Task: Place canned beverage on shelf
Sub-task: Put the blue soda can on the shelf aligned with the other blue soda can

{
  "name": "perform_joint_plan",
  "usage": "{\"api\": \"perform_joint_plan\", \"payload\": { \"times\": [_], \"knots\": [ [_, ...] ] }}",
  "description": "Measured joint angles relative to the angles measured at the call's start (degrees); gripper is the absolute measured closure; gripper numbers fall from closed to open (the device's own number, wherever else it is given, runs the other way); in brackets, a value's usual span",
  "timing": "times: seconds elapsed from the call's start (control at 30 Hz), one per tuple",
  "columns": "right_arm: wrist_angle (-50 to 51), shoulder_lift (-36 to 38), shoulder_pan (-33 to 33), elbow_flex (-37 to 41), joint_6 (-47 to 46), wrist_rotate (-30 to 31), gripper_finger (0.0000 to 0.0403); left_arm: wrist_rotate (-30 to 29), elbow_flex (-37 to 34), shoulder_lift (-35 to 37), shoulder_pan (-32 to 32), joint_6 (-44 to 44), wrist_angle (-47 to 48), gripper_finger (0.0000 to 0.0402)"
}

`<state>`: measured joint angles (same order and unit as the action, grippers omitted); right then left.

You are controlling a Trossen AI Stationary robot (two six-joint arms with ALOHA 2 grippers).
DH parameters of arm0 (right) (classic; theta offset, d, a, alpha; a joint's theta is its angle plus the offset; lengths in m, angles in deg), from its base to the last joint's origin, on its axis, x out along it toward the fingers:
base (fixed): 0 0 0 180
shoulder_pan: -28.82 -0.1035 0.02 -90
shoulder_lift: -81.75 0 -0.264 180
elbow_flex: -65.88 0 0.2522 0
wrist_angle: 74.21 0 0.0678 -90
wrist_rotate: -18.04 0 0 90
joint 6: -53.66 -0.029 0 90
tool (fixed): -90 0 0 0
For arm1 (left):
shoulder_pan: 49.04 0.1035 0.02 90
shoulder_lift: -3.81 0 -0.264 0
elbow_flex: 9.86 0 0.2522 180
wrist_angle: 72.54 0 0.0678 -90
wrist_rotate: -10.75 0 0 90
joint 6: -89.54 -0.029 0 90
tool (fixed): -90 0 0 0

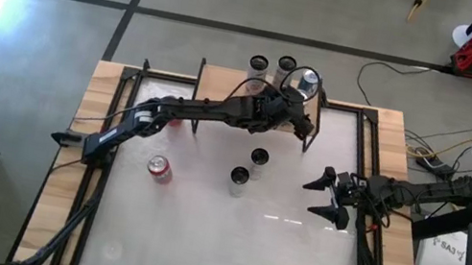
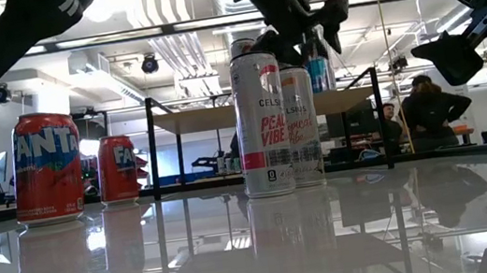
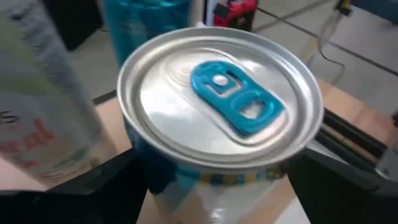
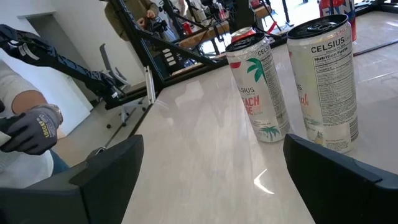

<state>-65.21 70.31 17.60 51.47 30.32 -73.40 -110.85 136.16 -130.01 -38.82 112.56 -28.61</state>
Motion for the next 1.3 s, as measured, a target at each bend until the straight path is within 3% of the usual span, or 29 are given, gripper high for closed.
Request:
{"api": "perform_joint_plan", "payload": {
  "times": [0.37, 0.97, 1.3],
  "knots": [
    [-0.01, 0.00, -0.01, 0.00, 0.00, -0.01, 0.0033, 5.56, -0.02, 0.17, 0.38, -2.95, 2.35, 0.0004],
    [-0.01, 0.02, -0.01, 0.02, 0.00, 0.01, 0.0033, 17.59, -0.02, 0.24, 3.98, -12.15, 2.50, 0.0003],
    [0.00, 0.02, -0.01, 0.02, 0.00, 0.00, 0.0033, 20.67, -0.02, 0.35, 5.20, -16.39, 2.42, 0.0004]
  ]
}}
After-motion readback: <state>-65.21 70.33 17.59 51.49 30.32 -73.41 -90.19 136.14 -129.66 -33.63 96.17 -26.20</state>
